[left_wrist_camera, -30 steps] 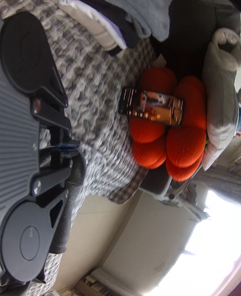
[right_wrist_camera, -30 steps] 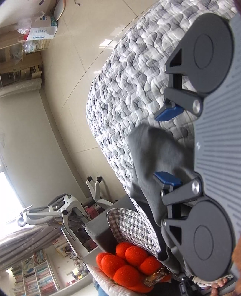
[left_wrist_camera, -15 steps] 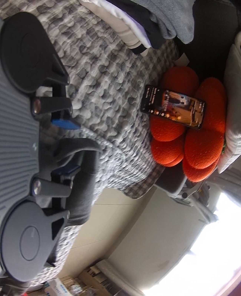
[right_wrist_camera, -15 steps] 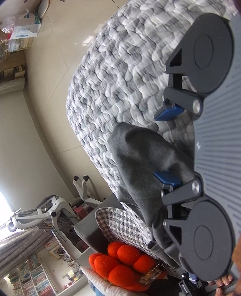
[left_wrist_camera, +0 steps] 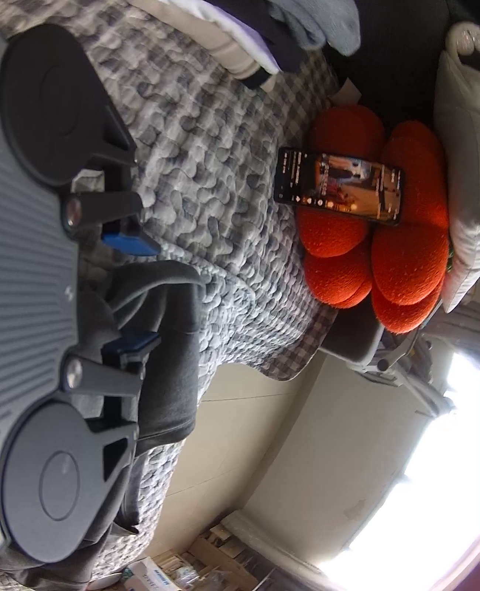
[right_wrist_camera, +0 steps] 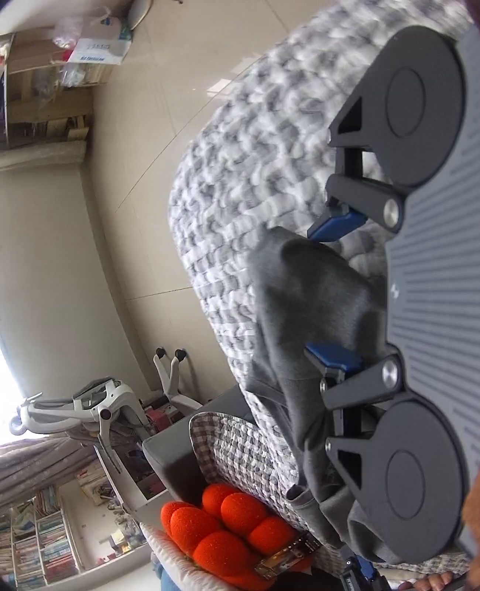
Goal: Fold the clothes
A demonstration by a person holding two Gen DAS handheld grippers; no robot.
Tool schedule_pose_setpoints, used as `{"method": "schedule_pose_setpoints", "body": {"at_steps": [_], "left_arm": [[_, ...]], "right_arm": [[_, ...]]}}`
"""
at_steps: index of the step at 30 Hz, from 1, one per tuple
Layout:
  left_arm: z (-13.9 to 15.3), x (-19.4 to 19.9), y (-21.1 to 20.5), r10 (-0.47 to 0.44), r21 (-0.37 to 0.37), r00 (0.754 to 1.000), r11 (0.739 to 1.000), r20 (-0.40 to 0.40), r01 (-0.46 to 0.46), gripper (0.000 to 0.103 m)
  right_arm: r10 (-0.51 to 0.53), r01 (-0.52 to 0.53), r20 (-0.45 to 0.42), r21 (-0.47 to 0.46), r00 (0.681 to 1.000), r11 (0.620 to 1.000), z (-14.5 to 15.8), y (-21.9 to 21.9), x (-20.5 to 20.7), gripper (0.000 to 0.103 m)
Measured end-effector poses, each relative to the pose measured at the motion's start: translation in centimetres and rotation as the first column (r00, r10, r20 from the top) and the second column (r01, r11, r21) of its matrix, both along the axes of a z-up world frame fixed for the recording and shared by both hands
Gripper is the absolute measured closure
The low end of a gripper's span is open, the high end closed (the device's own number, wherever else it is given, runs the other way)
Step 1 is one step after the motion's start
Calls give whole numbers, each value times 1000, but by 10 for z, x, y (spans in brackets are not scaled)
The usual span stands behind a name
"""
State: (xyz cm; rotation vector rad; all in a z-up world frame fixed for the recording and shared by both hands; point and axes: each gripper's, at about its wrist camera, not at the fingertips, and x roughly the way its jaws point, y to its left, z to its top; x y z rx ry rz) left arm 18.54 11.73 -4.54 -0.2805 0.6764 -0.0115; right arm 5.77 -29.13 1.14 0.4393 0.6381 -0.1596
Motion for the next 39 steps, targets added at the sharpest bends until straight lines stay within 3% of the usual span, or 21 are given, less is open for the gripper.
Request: {"method": "schedule_pose_setpoints", "body": {"at_steps": [5,10,16,18,19,21,23,26,33,39], "left_arm": [[2,20,7,-110,59,994,992,-7,110,57],[1,38,17,-194,26,981,981,-7,194,57],[-11,52,14,-256,-22,966,967,-25,255,59],[-16,53,9,-264,-18,964,964,-29,264,61],[-17,53,6,-264,-11,964,964,-26,264,72],[-20,52,1,-265,3,964,964,-18,265,86],[-22,51,-4,-266,18,964,964,-9,266,88],[-21,48,-12,-266,35,964,964,26,265,93],[-6,47,-19,-274,54,956,961,105,270,96],[8,60,-35,-287,71,946,958,153,279,96]], "right_arm": [[144,-142,24,-60,989,988,7,-10,42,39],[297,-304,-67,-185,953,934,-5,-6,86,42],[355,-379,-156,-174,922,909,-29,8,105,48],[352,-380,-158,-218,922,899,-34,17,105,54],[350,-380,-158,-252,923,890,-36,24,104,58],[346,-378,-154,-302,925,875,-38,36,101,75],[360,-388,-143,-332,922,860,-40,45,97,91],[355,-377,-132,-416,926,828,-43,58,92,95],[244,-215,-10,-514,970,830,-25,43,88,97],[166,-105,61,-555,984,825,-6,27,108,97]]}}
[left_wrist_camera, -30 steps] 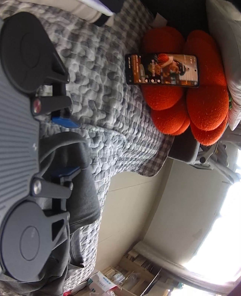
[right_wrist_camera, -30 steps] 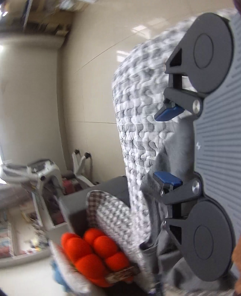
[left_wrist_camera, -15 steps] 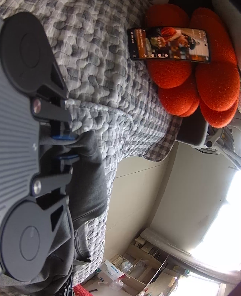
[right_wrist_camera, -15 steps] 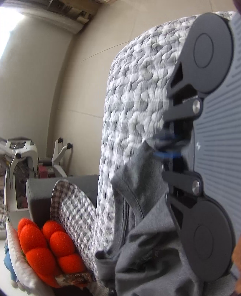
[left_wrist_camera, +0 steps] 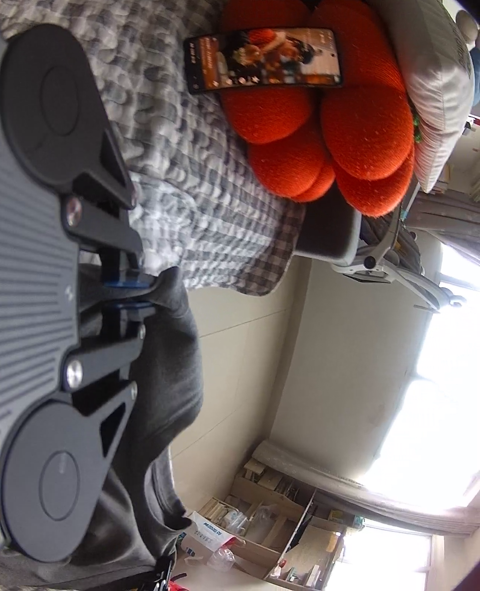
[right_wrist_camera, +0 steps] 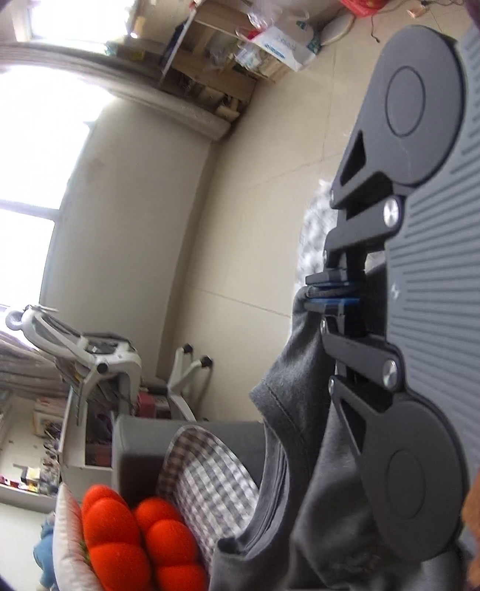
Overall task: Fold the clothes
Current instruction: 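Lay the shirt flat on the bed and open both grippers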
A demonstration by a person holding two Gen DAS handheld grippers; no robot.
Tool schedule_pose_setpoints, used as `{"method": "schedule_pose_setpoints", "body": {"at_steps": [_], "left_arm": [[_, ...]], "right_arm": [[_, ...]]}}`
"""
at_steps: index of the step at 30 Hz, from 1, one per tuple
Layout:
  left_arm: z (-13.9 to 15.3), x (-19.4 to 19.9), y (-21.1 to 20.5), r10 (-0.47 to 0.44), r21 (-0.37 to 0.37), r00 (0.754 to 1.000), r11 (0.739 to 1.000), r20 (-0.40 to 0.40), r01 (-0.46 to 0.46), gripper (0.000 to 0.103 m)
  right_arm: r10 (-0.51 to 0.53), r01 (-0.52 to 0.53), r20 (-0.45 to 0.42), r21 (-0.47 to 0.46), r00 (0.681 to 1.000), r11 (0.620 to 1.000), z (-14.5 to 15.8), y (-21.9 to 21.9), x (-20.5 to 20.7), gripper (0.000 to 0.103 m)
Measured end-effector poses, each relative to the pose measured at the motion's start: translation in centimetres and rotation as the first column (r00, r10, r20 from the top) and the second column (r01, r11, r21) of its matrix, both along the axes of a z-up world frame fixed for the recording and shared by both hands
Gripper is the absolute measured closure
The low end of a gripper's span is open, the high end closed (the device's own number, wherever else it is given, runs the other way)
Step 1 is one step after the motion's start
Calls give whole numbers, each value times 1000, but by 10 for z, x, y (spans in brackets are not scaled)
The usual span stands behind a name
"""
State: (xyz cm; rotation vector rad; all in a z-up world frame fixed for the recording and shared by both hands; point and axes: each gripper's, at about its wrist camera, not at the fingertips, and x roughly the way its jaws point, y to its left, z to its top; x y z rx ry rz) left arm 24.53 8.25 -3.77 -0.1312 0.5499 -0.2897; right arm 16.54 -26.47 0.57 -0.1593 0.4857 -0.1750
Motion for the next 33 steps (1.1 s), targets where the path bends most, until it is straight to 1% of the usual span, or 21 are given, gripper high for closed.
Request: {"method": "schedule_pose_setpoints", "body": {"at_steps": [2,4,7,9,13,18,20,23,25,26,27,28,29,30,31,33], "left_arm": [[2,6,-7,6,14,1000,1000,14,-6,96],[2,12,-15,16,50,1000,999,26,-18,96],[-2,24,-24,44,103,999,994,29,-46,96],[-8,32,-26,69,121,997,990,23,-71,96],[-23,50,-28,113,139,994,984,-4,-111,96],[-40,61,-37,121,195,992,974,-29,-113,96],[-40,63,-37,123,199,992,973,-35,-114,95],[-42,66,-33,139,192,989,973,-59,-125,88],[-40,64,-33,146,189,988,973,-55,-133,83],[-38,62,-33,155,196,987,970,-52,-142,78],[-37,60,-34,167,204,985,967,-48,-154,69],[-35,57,-34,178,208,983,964,-44,-165,62],[-33,55,-34,181,202,982,965,-46,-168,59],[-31,52,-33,184,197,982,965,-49,-171,58],[-28,49,-33,187,192,981,966,-52,-174,58],[-24,43,-32,191,177,979,968,-64,-177,56]], "right_arm": [[-19,18,13,13,1000,1000,2,-5,10,97],[-31,31,17,25,999,999,2,-7,20,97],[-46,46,18,21,999,999,-3,-5,34,97],[-54,54,12,21,998,998,-10,-3,41,97],[-65,65,-12,21,998,998,-25,0,54,97],[-82,84,-66,31,994,996,-42,-1,67,97],[-88,91,-92,34,992,995,-48,-2,71,97],[-93,97,-119,35,989,995,-50,-1,72,96],[-94,100,-134,45,987,994,-47,-2,71,94],[-95,103,-137,51,986,993,-46,-2,70,94],[-98,106,-137,58,986,993,-44,-2,68,90],[-98,108,-134,69,986,992,-42,-2,65,89],[-97,108,-129,83,987,991,-40,-1,63,87],[-95,108,-128,92,987,990,-37,-1,60,83],[-93,107,-129,99,987,989,-35,0,57,72],[-88,101,-125,106,988,989,-31,2,50,60]]}}
